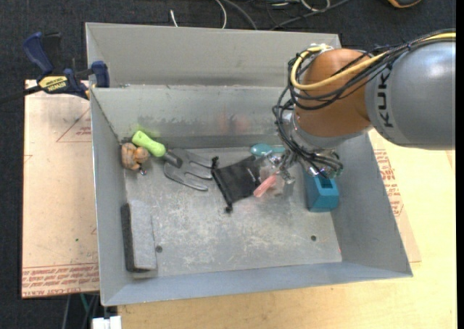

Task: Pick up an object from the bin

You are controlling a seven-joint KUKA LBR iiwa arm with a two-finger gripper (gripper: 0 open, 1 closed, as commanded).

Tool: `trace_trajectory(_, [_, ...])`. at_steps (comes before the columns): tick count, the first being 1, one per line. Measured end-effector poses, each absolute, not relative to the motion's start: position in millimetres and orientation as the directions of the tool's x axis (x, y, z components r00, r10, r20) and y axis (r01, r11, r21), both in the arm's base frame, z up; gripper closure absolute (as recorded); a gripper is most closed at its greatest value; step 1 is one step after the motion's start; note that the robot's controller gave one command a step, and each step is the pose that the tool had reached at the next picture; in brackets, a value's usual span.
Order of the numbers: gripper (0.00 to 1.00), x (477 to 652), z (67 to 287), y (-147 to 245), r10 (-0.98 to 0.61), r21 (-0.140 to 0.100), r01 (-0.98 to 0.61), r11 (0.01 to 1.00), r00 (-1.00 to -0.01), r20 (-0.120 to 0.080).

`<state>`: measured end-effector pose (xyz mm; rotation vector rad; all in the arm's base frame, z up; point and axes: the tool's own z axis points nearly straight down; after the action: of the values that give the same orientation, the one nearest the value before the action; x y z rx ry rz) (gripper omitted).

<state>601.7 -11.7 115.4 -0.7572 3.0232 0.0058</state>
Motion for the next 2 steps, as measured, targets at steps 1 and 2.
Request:
trace_trajectory(1, [1.0, 620.4, 87.6, 8.0, -0.552, -0.001, -0.552, 0.834, -0.834, -0.021])
trace_trajectory(2, [1.0, 643.6, 74.4, -17.0, -0.48, -0.001, -0.48, 0.877, -0.877, -0.025])
